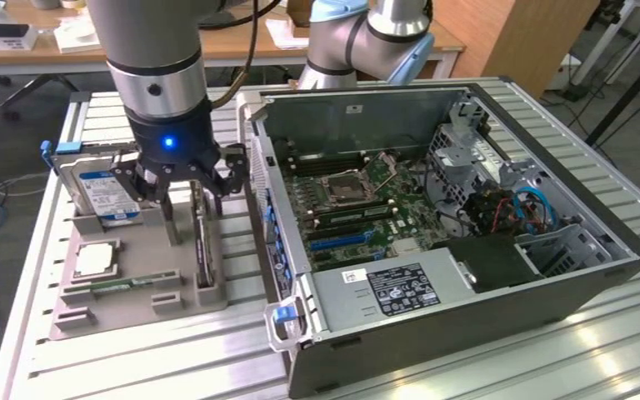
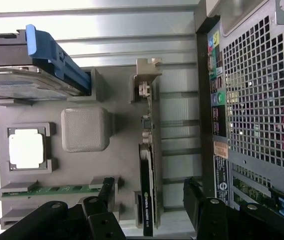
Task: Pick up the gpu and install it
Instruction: 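Pick up the gpu and move the gpu toward the slot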
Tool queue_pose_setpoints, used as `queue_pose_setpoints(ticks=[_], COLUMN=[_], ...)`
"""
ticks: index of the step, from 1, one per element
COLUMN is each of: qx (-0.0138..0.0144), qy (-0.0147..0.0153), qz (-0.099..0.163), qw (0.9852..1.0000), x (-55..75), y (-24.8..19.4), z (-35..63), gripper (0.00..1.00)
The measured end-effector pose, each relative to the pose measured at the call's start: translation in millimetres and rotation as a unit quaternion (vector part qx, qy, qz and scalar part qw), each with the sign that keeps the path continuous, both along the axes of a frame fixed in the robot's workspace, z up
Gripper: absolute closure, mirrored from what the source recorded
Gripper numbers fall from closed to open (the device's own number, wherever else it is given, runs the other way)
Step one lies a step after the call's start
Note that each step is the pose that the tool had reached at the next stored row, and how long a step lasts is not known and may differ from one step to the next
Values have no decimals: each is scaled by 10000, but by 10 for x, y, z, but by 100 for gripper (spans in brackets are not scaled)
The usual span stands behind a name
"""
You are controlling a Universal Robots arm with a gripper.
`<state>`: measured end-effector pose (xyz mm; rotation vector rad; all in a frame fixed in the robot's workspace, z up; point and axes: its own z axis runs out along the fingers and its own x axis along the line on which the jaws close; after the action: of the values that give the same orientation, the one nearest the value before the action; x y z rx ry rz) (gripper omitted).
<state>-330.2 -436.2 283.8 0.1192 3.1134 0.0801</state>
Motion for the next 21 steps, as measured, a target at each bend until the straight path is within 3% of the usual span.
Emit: queue_pose_setpoints(ticks=[21], qx=[0], qy=[0], qz=[0], qw=[10000], x=[0], y=[0], z=[-278], gripper=[34])
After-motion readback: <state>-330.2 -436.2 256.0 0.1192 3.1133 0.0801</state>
